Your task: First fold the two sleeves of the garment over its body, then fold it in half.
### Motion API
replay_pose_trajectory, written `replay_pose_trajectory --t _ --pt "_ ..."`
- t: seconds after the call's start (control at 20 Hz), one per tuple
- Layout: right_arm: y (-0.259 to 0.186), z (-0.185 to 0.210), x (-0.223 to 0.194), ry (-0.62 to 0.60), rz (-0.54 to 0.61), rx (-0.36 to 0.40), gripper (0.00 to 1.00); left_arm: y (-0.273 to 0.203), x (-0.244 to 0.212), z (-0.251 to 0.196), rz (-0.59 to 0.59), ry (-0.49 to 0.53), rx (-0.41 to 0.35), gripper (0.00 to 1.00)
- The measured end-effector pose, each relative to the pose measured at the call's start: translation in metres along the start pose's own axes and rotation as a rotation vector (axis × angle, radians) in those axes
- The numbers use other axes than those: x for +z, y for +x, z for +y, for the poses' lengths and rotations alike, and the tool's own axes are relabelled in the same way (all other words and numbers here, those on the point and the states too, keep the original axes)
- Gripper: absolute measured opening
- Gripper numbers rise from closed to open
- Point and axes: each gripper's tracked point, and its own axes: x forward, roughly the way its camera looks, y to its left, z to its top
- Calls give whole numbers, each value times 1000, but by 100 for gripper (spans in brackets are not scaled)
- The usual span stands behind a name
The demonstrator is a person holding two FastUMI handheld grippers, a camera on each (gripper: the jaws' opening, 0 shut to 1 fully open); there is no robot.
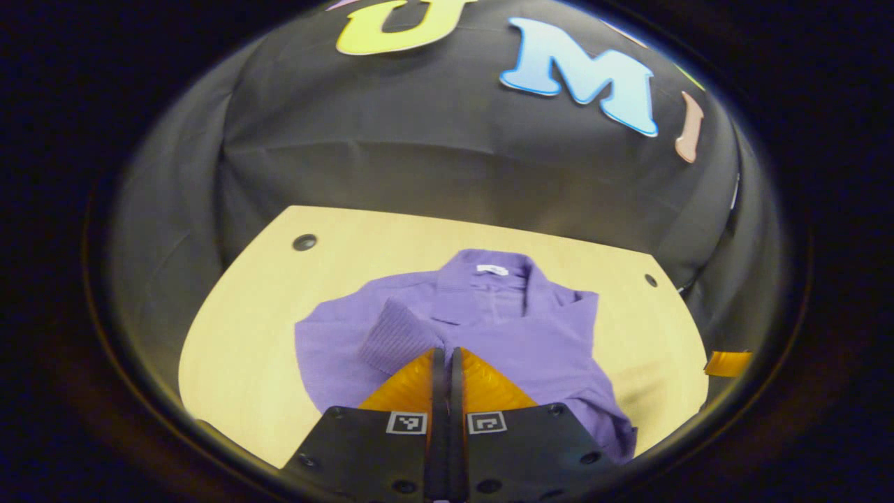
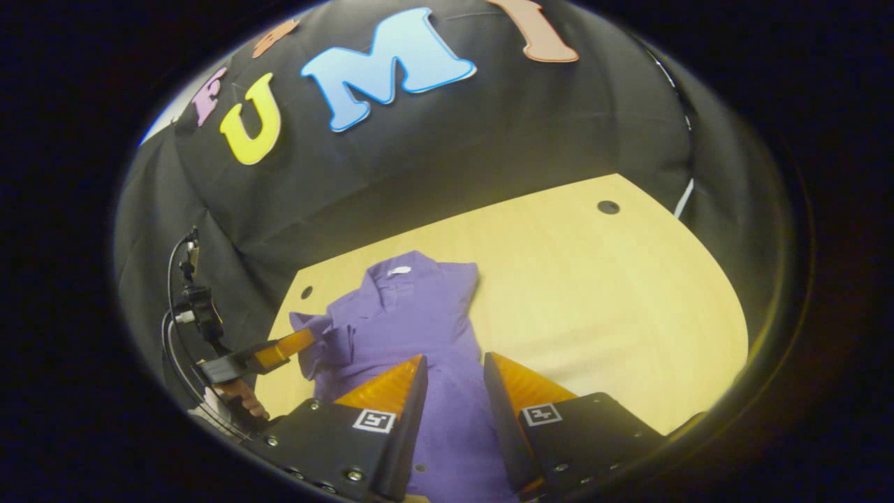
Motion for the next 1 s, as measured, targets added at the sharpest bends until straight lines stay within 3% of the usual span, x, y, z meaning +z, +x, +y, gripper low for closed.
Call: replay_pose_trajectory --t 0.3,0.55,1.0 --pt "-16 -45 -14 37 12 -46 51 29 -16 -113 50 130 -126 7" --pt "-23 -64 -35 47 52 -57 51 56 -46 -175 105 193 -177 7" --pt "-26 -63 -100 39 186 -22 51 96 -81 -201 189 260 -172 7"
